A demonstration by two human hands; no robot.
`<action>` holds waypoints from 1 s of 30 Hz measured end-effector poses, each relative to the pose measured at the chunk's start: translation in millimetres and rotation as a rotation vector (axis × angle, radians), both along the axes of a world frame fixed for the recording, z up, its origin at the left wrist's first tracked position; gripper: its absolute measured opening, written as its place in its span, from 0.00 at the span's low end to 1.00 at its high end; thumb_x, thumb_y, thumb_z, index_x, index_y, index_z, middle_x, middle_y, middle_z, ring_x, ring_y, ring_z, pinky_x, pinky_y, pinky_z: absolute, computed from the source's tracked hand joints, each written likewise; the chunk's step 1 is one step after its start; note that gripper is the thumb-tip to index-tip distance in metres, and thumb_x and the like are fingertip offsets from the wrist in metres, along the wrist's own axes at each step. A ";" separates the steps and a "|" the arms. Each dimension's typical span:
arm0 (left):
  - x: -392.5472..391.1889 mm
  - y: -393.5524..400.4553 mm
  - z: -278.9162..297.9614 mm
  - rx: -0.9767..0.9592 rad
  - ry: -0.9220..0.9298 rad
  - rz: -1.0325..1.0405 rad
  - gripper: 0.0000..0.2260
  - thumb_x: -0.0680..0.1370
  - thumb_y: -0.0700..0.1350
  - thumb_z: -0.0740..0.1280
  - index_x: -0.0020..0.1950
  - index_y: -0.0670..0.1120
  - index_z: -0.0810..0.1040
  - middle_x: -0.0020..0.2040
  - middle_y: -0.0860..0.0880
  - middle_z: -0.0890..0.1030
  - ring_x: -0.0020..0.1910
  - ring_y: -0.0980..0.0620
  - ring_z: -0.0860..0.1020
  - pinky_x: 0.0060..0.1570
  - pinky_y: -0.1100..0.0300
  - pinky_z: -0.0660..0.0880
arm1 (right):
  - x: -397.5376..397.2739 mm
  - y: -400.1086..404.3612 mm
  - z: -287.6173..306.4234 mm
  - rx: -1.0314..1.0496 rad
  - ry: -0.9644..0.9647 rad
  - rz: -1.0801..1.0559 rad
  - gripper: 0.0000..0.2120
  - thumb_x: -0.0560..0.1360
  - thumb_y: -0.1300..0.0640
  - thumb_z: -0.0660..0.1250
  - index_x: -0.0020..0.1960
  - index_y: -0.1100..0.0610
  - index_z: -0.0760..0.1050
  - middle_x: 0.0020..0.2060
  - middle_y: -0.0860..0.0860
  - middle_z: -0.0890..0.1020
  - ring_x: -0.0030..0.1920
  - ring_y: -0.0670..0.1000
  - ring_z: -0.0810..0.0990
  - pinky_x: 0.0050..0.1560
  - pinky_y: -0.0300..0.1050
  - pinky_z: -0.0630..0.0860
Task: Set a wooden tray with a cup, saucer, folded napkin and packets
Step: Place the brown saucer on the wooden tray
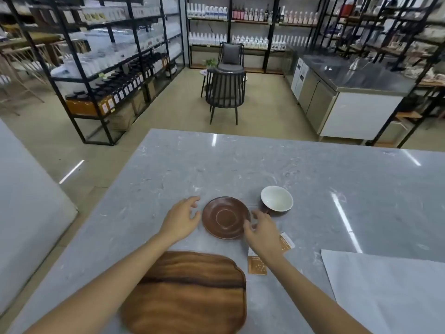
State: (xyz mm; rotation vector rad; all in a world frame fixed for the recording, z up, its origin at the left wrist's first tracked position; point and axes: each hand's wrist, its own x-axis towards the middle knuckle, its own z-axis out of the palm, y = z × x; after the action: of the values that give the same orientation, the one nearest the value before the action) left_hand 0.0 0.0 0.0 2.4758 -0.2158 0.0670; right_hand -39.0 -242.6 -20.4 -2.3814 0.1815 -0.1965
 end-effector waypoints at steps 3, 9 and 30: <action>9.8 -1.7 -5.6 -0.057 0.063 0.024 0.21 0.80 0.45 0.67 0.74 0.45 0.72 0.62 0.47 0.82 0.55 0.48 0.81 0.59 0.54 0.76 | 3.6 3.0 -3.2 0.055 0.040 -0.031 0.16 0.79 0.53 0.66 0.64 0.57 0.77 0.55 0.54 0.82 0.55 0.56 0.82 0.53 0.49 0.76; 20.8 -6.1 -24.0 -0.051 0.118 -0.004 0.22 0.80 0.48 0.69 0.73 0.43 0.73 0.58 0.47 0.84 0.52 0.47 0.83 0.59 0.52 0.77 | 9.6 5.4 -13.0 0.096 0.112 -0.054 0.13 0.78 0.56 0.66 0.62 0.57 0.77 0.47 0.56 0.84 0.53 0.56 0.82 0.51 0.47 0.76; 2.3 -2.5 -33.8 -0.105 0.000 -0.093 0.13 0.77 0.41 0.71 0.61 0.43 0.82 0.40 0.49 0.81 0.39 0.55 0.81 0.47 0.52 0.80 | 0.4 8.6 -23.2 0.076 0.042 -0.005 0.19 0.78 0.61 0.67 0.68 0.56 0.77 0.62 0.54 0.78 0.42 0.50 0.83 0.51 0.40 0.74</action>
State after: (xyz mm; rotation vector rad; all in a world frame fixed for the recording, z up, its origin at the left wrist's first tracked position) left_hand 2.3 -2.5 -33.8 2.3581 -0.3196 0.0377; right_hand -38.6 -233.9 -43.6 -2.3104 0.2106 -0.1394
